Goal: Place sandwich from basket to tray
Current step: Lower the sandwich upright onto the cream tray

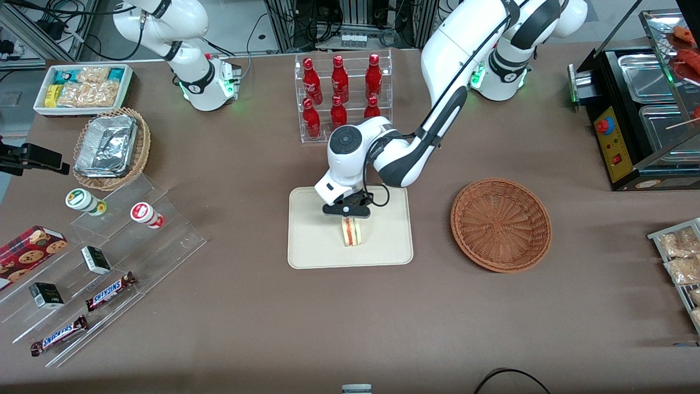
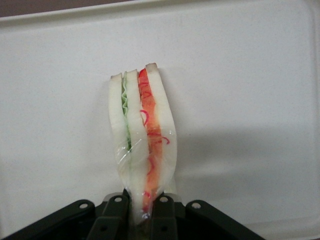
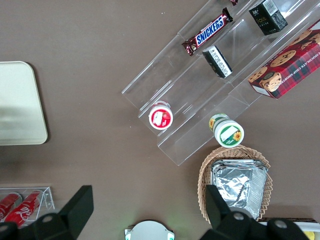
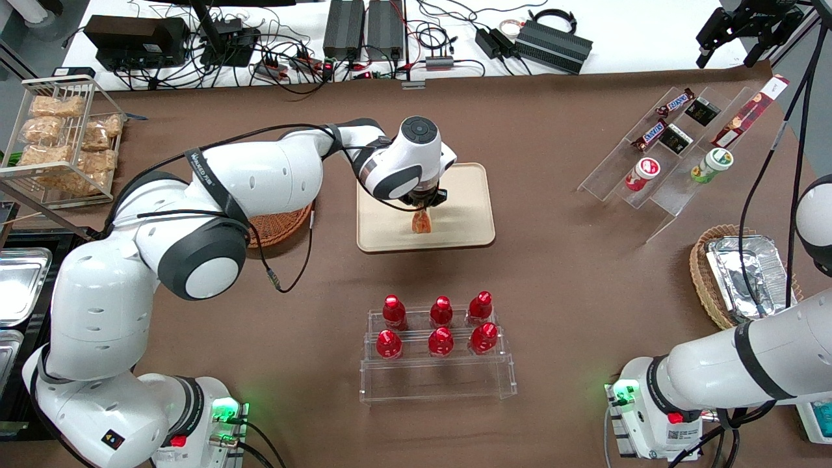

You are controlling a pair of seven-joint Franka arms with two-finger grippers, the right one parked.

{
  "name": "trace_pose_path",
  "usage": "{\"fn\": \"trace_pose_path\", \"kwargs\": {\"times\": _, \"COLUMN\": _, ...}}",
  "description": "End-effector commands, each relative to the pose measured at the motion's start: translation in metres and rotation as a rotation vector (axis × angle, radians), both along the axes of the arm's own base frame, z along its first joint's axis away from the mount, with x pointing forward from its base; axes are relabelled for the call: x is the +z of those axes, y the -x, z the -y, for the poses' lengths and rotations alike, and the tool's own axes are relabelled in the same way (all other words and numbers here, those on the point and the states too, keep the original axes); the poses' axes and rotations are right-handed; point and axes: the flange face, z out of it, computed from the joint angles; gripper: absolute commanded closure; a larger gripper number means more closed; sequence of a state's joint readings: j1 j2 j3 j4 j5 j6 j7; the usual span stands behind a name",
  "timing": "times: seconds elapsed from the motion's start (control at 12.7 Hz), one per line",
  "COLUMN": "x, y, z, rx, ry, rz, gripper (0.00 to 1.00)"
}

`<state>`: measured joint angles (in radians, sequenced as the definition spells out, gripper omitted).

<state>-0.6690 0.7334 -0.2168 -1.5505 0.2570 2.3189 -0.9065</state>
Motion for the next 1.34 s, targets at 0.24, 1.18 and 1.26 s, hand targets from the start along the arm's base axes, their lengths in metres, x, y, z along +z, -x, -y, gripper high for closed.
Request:
{"fn": "trace_pose_path", "kwargs": {"times": 0.24, "x": 0.013, "y": -0.011, "z": 0.005, "rx": 0.001, "ry": 0.014, "rz": 0.041, "gripper": 0.0}}
{"fn": "trace_pose_path", "kwargs": {"times": 1.18, "x": 0.207, "y": -0.06, "z": -0.074, "rx": 0.285, "ry": 0.026, "rz": 0.139, "gripper": 0.0}}
{"fn": "trace_pose_path", "kwargs": {"times": 1.26, "x": 0.221, "y": -0.063, "z": -0.083, "rx": 0.311, "ry": 0.036, "rz": 0.135, "gripper": 0.0}}
